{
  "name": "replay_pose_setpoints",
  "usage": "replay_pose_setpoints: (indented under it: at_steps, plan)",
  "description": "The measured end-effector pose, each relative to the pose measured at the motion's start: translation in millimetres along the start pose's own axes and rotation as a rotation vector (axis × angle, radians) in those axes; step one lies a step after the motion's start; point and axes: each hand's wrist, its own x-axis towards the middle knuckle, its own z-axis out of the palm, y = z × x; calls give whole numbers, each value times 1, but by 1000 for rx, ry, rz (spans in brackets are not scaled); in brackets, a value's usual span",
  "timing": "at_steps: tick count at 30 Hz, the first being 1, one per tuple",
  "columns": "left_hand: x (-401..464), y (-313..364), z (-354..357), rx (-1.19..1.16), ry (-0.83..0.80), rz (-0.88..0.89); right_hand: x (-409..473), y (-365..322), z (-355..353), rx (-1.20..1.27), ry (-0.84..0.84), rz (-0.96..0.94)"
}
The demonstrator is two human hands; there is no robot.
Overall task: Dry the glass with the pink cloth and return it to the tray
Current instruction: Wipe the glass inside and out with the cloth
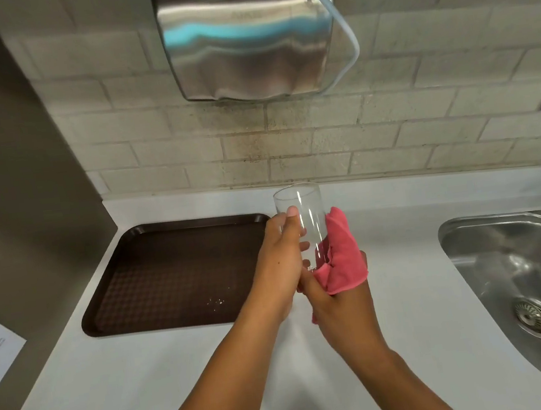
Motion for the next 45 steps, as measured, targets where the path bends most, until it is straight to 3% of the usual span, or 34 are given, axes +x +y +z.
replay_pose_setpoints:
  at_steps: [5,10,16,20,23,30,33,37,41,45]
  plan:
    - [2,1,3,25,38,15,-17,-8,10,-15,68,48]
    - [11,7,-6,0,90,0,-44,-20,12,-108,-26,-152]
    - [4,0,-6,-402,-101,-237,-13,-37,7,-496,-98,-259]
    - [4,-6,-9,-179,-101,-105,22,-47,2,-297,-111,-189]
    - [5,-7,-10,-168,-88,-95,37,-46,-6,-111,-143,-46]
    - [12,3,-17,-191,-97,-35,-18,-24,-1,95,-127,29]
    - [11,2,-14,-157,-81,-71,-42,-22,4,-52,-153,-14]
    - [4,-1,-6,-314,-185,-234,-29,-31,7,-441,-80,-295]
    - [-2,-10,-7,-182,-161,-5,8,-48,9,-609,-55,-277]
    - [-9,-1,1,62,-181,74,51,-72,7,-729,18,-293]
